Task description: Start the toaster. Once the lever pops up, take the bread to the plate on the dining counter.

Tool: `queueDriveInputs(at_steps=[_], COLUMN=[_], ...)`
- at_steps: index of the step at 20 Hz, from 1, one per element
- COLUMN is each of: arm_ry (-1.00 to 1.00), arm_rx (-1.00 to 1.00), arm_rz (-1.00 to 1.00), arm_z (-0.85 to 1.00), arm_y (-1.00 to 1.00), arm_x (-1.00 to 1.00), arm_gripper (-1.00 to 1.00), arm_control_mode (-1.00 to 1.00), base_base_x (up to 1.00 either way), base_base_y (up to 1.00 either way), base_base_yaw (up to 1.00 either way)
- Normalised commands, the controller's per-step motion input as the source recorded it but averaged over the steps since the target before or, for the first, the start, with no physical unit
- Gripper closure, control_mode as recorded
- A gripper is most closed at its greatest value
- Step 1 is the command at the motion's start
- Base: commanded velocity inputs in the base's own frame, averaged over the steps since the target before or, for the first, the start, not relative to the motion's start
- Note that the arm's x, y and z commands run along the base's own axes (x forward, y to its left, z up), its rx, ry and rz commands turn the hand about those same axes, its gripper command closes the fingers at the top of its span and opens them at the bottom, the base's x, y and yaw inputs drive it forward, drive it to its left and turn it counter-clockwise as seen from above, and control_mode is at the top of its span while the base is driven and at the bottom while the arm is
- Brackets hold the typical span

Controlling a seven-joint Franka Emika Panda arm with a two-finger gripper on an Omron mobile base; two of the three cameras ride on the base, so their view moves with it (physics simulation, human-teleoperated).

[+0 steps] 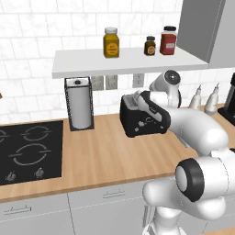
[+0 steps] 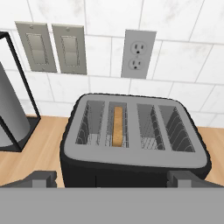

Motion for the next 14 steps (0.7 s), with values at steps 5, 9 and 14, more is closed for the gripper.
queueDriveInputs(at_steps=[5, 9, 14], arm_ry=[0.0, 0.0, 0.0], arm_rx=[0.0, 0.0, 0.0], arm_rz=[0.0, 0.0, 0.0], arm_z=[0.0, 0.0, 0.0], arm_y=[0.0, 0.0, 0.0], arm_x=[0.0, 0.0, 0.0], arm_gripper=[-1.0, -1.0, -1.0], arm_control_mode=[-1.0, -1.0, -1.0], base_base_x=[0.0, 0.0, 0.0], base_base_y=[0.0, 0.0, 0.0], base_base_yaw=[0.0, 0.0, 0.0])
